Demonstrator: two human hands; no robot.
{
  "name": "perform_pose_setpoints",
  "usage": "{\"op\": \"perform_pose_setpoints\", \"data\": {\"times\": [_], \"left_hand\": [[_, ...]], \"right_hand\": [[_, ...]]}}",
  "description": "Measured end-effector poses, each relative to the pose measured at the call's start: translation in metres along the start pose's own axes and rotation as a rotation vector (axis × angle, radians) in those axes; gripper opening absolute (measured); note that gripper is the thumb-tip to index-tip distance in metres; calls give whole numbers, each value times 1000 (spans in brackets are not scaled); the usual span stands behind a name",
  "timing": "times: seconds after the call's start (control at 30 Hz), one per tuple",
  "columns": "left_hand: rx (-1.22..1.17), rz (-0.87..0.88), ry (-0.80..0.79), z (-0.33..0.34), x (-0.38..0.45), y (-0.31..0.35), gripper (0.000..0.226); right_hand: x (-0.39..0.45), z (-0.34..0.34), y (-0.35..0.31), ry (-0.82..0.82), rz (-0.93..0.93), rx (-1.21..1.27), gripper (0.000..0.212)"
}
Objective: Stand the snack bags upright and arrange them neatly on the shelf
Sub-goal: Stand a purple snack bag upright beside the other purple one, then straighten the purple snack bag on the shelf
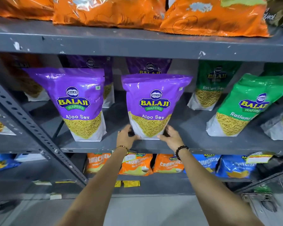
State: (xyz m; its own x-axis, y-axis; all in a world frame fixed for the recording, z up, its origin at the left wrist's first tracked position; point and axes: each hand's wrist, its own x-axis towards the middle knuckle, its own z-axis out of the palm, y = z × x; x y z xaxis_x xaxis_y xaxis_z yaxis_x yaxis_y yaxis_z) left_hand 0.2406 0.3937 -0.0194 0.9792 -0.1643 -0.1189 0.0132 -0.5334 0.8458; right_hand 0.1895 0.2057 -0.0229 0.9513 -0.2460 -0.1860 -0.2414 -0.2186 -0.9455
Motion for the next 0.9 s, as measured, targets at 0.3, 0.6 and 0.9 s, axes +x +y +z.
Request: {"op": "perform_pose_setpoints", "data": {"times": [0.3,0.6,0.9], "left_hand": [[22,-47,9,3,8,0,45],[92,-70,180,-23,-54,-40,46],[17,-206,491,-100,-77,-89,45]], "right_hand": [[6,5,-5,1,28,-67,56],[-40,48,5,343,124,-262,80],[-69,162,-24,39,-146,-512,53]]}}
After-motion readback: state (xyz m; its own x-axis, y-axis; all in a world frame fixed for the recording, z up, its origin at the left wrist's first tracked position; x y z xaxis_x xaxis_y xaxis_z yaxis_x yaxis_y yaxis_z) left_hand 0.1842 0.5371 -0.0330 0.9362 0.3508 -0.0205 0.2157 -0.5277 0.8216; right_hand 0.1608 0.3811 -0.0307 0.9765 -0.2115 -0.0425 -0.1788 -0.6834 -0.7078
